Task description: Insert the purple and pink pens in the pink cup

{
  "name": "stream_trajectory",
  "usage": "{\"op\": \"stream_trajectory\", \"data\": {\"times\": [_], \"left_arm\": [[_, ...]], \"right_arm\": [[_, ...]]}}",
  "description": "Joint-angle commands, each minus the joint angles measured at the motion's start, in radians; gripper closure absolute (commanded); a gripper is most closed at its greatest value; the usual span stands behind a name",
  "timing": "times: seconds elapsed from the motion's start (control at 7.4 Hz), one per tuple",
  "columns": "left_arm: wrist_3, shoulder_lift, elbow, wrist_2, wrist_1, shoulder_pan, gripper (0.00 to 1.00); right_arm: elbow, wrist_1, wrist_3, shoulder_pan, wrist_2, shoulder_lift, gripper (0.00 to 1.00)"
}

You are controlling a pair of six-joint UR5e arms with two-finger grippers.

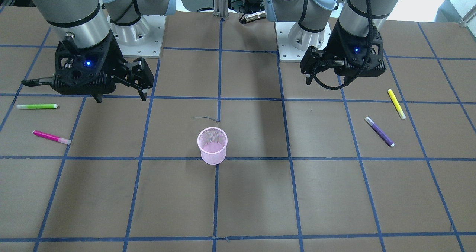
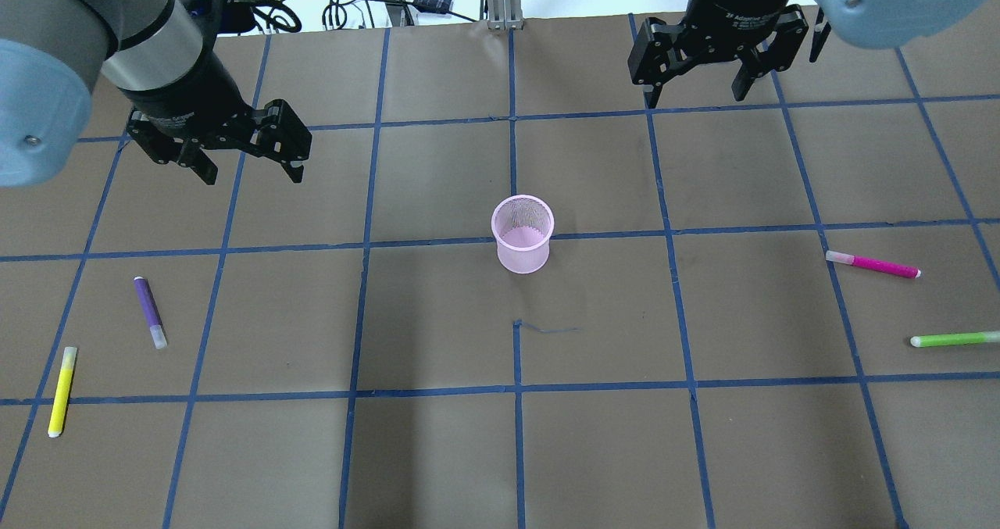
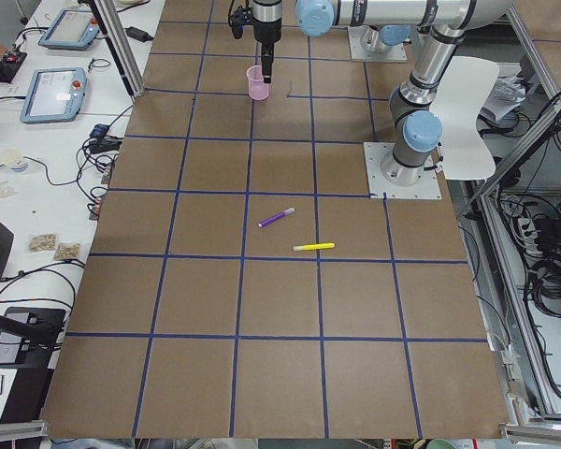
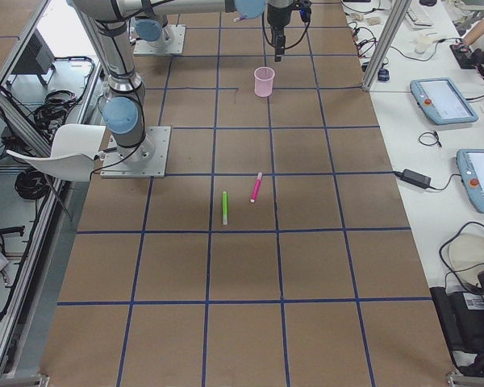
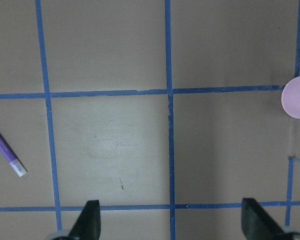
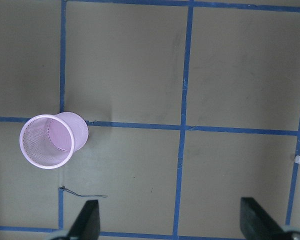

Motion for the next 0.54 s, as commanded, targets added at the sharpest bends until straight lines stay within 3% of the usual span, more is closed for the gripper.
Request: {"op": "stream_trajectory", "data": {"times": [0.0,0.41], "left_arm": [[0.0,0.0,-0.002,0.0,0.0,0.0,0.0],[0.0,-0.001,-0.002,0.0,0.0,0.0,0.0]], "right_arm": [[0.0,0.0,-0.002,0.0,0.0,0.0,0.0],[0.0,0.002,-0.015,-0.006,-0.003,0.001,0.0]]}}
